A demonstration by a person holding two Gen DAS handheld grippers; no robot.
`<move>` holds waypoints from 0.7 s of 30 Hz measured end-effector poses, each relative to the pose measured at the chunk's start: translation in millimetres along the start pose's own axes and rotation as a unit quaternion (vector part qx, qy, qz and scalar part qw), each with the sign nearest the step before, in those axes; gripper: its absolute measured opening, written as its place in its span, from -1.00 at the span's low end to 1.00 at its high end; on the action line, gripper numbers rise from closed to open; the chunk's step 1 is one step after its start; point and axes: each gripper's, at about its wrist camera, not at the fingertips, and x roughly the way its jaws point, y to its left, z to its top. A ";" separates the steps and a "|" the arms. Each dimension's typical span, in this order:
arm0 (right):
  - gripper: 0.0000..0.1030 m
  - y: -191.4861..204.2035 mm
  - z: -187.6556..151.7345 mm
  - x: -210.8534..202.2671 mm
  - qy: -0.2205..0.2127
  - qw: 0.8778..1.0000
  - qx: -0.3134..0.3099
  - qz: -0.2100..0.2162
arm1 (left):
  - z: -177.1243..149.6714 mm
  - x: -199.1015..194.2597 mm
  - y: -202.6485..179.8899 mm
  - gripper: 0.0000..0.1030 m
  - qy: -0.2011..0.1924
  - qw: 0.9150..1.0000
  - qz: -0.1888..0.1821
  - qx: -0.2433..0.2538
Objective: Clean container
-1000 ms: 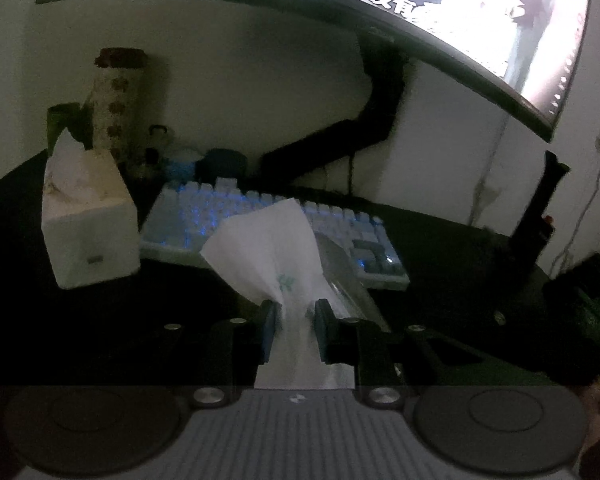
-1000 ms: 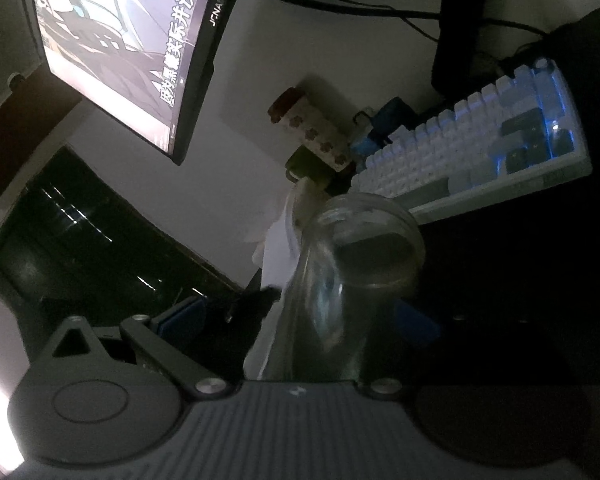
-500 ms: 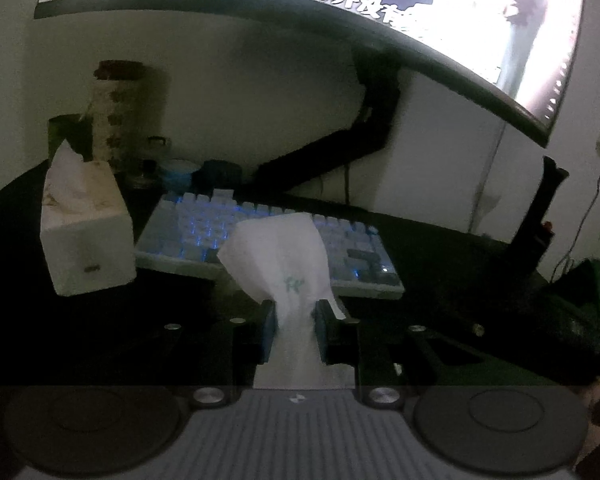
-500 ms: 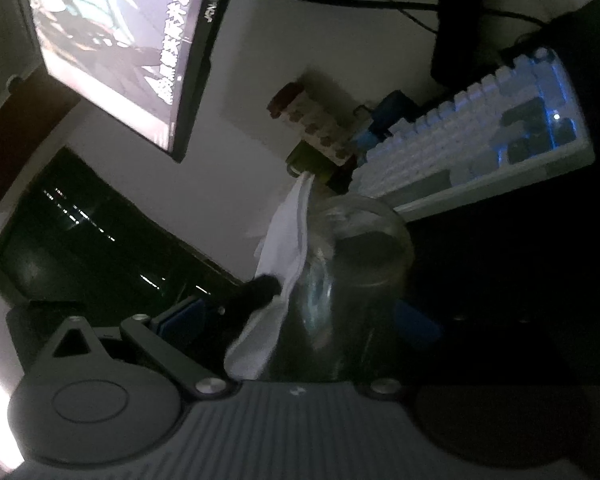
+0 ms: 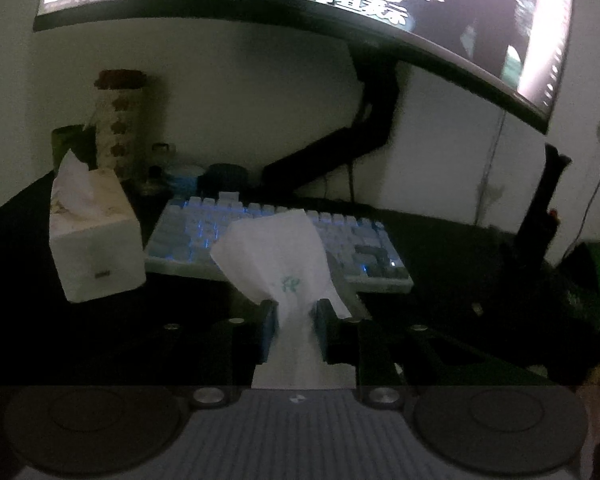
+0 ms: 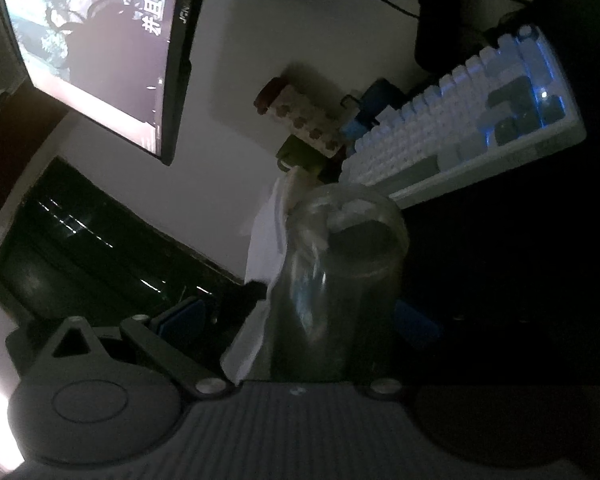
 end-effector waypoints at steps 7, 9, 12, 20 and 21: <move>1.00 -0.6 -0.4 1.0 0.013 0.999 0.013 0.033 | -2.4 -12.4 5.6 -0.48 -0.012 1.000 0.011 -0.007; 1.00 1.4 -1.0 1.8 0.019 0.999 0.008 0.041 | 1.7 -15.9 8.1 -0.48 -0.015 1.000 0.003 -0.008; 1.00 3.4 -1.4 2.5 0.021 0.999 0.002 0.048 | 6.8 -16.6 11.4 -0.48 -0.012 1.000 -0.005 -0.012; 1.00 5.3 -2.2 0.9 0.023 0.998 0.002 0.054 | 11.3 -1.0 15.5 -0.48 -0.007 1.000 0.024 -0.011; 1.00 5.3 -2.1 0.4 0.023 0.998 0.002 0.054 | 12.1 1.6 16.5 -0.48 -0.006 0.999 0.032 -0.011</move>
